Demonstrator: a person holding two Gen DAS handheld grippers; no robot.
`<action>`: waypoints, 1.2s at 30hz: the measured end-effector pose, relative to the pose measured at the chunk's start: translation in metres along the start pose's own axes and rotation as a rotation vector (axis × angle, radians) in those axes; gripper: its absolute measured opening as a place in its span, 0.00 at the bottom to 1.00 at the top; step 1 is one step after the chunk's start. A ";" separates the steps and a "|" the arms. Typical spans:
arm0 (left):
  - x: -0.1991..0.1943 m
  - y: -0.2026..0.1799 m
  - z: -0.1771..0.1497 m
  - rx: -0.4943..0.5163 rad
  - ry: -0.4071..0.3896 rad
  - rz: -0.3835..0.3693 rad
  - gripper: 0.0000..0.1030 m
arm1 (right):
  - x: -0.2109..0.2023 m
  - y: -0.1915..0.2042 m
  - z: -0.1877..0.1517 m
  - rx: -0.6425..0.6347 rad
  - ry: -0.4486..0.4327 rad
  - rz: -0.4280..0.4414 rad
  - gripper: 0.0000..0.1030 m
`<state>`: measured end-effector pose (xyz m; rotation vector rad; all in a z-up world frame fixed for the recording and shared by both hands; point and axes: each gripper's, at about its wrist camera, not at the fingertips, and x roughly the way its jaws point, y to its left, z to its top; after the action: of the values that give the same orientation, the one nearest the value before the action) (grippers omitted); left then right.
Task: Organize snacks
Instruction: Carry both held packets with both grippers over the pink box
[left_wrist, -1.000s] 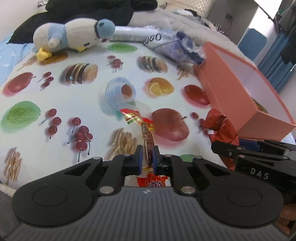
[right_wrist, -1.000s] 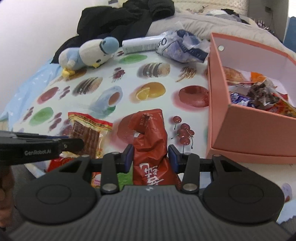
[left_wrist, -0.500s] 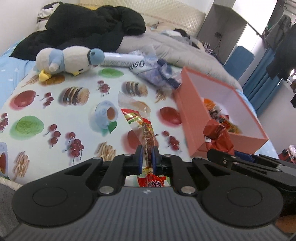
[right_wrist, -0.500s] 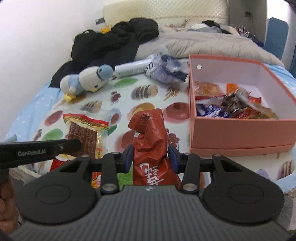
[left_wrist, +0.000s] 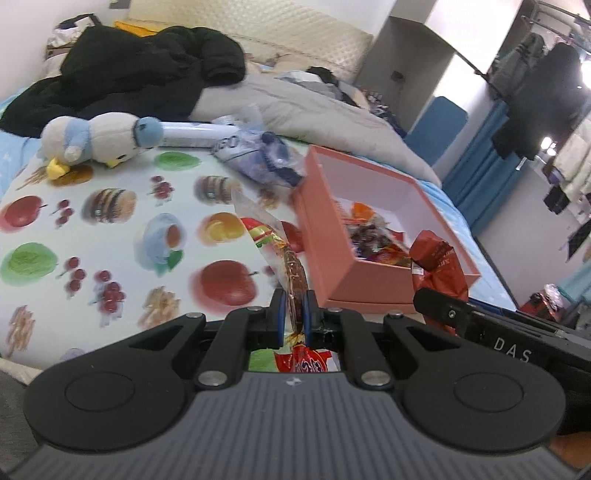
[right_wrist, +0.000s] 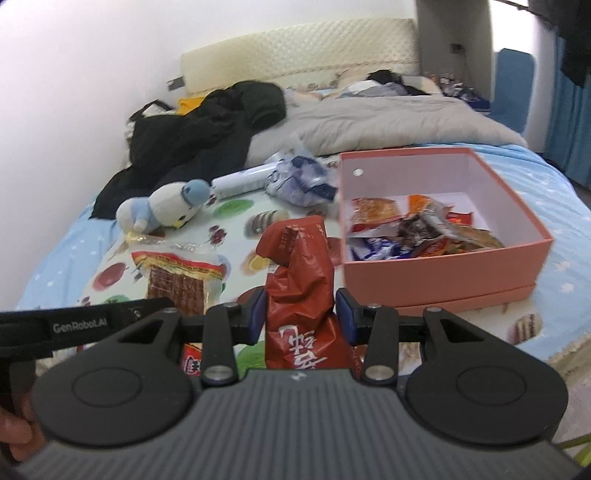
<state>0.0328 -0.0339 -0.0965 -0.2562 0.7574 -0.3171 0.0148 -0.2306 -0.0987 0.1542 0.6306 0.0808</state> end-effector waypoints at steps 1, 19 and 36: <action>0.000 -0.005 0.001 0.005 0.001 -0.011 0.11 | -0.004 -0.003 0.000 0.007 -0.004 -0.008 0.43; 0.075 -0.086 0.066 0.116 0.065 -0.125 0.11 | 0.001 -0.081 0.039 0.127 -0.039 -0.121 0.43; 0.232 -0.140 0.152 0.192 0.168 -0.147 0.11 | 0.107 -0.163 0.101 0.157 0.008 -0.134 0.43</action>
<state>0.2724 -0.2315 -0.0889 -0.1038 0.8696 -0.5525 0.1655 -0.3898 -0.1078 0.2628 0.6538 -0.0974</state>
